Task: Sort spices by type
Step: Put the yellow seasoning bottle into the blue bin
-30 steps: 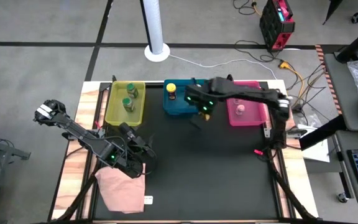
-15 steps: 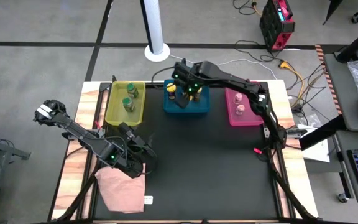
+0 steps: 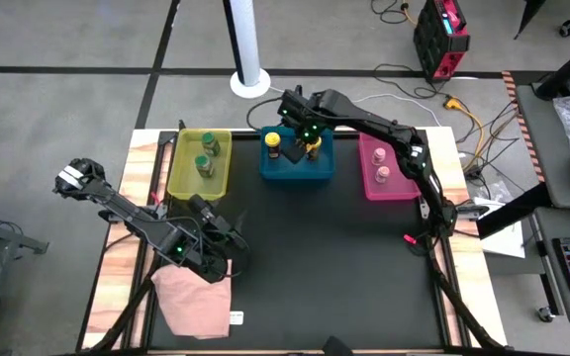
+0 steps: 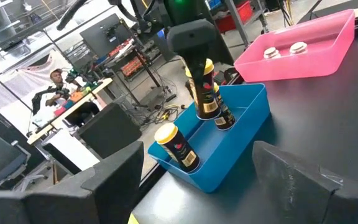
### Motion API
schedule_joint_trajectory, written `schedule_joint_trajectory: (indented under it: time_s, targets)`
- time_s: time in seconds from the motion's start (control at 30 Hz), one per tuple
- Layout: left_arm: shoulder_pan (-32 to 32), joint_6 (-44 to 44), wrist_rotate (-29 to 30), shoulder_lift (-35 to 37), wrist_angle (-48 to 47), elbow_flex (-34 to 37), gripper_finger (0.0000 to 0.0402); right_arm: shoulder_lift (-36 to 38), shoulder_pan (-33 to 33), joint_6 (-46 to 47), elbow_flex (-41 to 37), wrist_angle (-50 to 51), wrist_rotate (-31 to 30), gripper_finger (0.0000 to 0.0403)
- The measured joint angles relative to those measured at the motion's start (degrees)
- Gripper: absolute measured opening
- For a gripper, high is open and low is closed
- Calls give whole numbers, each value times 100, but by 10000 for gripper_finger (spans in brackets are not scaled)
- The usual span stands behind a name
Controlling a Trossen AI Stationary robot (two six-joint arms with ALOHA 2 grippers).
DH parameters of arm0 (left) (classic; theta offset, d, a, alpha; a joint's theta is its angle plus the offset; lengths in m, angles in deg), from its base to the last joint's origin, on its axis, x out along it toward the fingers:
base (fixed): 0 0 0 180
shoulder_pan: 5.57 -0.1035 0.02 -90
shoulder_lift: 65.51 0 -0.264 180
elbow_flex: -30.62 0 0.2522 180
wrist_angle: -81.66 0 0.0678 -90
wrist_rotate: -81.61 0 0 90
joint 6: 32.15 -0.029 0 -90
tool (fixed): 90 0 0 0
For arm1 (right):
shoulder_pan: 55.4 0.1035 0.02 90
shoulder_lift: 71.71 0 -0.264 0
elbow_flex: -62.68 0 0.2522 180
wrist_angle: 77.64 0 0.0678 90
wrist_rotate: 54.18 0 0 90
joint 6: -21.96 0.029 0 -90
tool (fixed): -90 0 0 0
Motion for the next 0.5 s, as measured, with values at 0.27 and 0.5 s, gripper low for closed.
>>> schedule_joint_trajectory:
  time_s: [0.27,0.5]
  targets:
    - [0,0,0,0,-1,0,285,-218,2,-81,-96,444,28,217]
    - [0,0,-2,0,-2,0,285,-239,0,-195,-433,205,29,217]
